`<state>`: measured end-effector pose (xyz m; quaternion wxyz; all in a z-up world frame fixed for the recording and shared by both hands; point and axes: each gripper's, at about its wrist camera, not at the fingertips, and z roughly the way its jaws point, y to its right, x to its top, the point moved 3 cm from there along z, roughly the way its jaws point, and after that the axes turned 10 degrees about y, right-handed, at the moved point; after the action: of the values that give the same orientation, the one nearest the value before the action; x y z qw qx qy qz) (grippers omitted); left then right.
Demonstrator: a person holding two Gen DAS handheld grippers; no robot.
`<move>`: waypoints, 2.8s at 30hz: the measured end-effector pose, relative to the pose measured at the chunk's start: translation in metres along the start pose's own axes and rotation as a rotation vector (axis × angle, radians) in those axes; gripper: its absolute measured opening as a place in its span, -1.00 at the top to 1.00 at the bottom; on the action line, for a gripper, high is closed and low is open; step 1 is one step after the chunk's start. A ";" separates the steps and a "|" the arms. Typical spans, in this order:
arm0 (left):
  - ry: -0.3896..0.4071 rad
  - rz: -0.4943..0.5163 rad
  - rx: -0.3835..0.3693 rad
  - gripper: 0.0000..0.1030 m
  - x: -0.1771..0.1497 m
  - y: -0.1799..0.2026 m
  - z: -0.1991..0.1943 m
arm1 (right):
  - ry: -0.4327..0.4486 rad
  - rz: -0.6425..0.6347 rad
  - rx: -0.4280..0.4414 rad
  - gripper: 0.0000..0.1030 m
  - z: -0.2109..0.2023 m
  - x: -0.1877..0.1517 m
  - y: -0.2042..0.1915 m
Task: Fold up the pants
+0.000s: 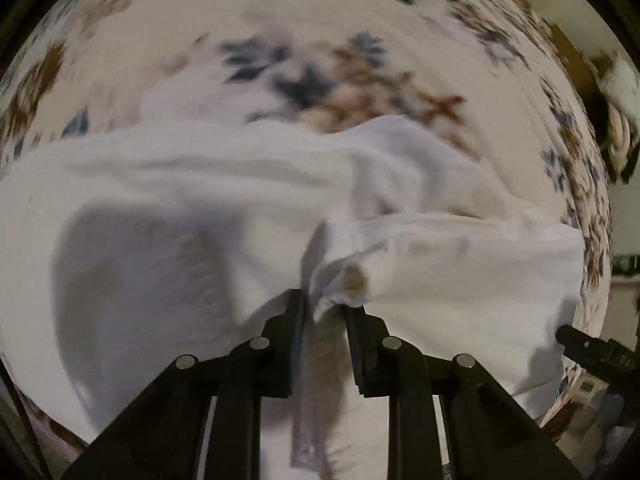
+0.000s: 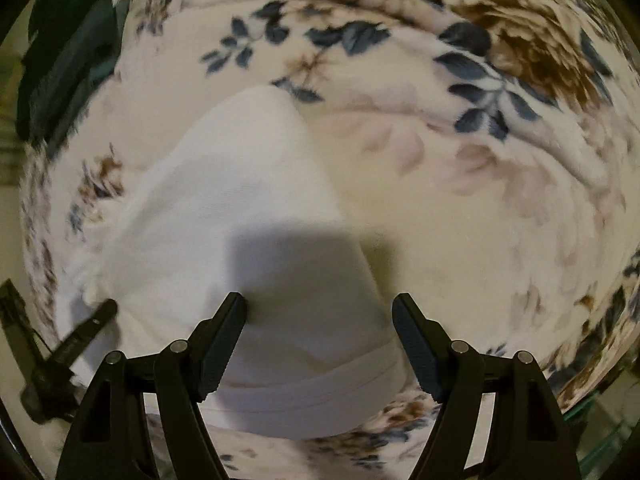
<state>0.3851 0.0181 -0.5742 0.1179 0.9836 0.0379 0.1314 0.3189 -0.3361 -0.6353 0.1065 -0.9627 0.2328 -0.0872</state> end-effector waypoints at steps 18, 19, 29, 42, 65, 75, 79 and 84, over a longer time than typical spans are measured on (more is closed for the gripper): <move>0.017 -0.087 -0.027 0.30 -0.019 -0.016 -0.050 | -0.161 0.018 0.051 -0.52 -0.018 -0.040 0.040; 0.013 -0.085 -0.036 0.28 -0.022 -0.016 -0.051 | -0.152 0.037 0.088 -0.52 -0.018 -0.038 0.039; -0.022 -0.024 0.032 0.23 -0.043 -0.025 -0.025 | -0.187 0.239 0.161 0.55 -0.011 -0.072 0.076; 0.114 -0.147 -0.051 0.21 -0.046 -0.042 -0.076 | -0.157 0.217 0.173 0.01 -0.028 -0.080 0.068; 0.478 -1.052 0.039 0.09 -0.094 -0.269 -0.097 | -0.108 -0.130 0.150 -0.45 0.009 -0.060 -0.139; 0.501 -0.985 0.075 0.34 -0.089 -0.265 -0.102 | -0.120 -0.141 0.160 -0.45 0.016 -0.067 -0.130; 0.567 -0.901 0.112 0.58 -0.093 -0.235 -0.134 | -0.126 -0.131 0.183 -0.45 0.009 -0.068 -0.118; 0.598 -0.820 0.152 0.60 -0.081 -0.196 -0.157 | -0.156 -0.143 0.192 -0.45 0.004 -0.070 -0.100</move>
<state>0.2569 0.2338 -0.4947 0.0716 0.8131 0.4620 0.3468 0.3013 -0.2157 -0.6229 0.2096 -0.9661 0.1453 -0.0412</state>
